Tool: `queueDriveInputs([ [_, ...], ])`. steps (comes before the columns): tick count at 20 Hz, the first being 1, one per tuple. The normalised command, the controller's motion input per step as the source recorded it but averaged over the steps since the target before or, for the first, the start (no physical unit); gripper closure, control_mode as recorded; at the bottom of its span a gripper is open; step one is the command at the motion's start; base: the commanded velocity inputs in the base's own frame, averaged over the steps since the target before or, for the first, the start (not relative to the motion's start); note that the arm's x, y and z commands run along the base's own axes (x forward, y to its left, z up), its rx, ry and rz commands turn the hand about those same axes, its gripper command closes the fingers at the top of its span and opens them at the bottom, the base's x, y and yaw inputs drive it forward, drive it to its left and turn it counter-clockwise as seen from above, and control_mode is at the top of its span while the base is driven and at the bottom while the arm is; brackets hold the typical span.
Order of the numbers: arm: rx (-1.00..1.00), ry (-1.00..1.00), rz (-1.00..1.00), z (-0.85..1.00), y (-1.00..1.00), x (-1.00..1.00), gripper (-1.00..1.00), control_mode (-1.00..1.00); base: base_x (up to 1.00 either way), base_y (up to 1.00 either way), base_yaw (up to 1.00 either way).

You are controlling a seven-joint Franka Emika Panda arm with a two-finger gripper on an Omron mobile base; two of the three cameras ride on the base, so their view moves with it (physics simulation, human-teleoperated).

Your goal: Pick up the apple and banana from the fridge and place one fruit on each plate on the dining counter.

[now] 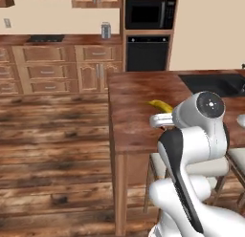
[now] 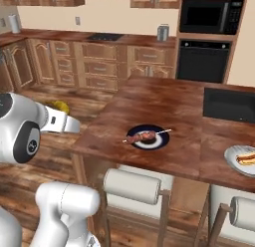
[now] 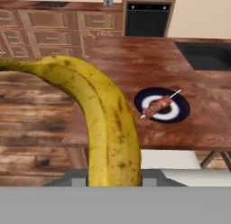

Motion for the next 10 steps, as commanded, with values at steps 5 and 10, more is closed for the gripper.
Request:
queueDriveInputs([
  [5,0.00,0.00,0.00,0.00,0.00,0.00,1.00,1.00,-0.10,-0.70,-0.12],
  [10,0.00,0.00,0.00,0.00,0.00,0.00,1.00,1.00,0.00,-0.61,-0.08],
])
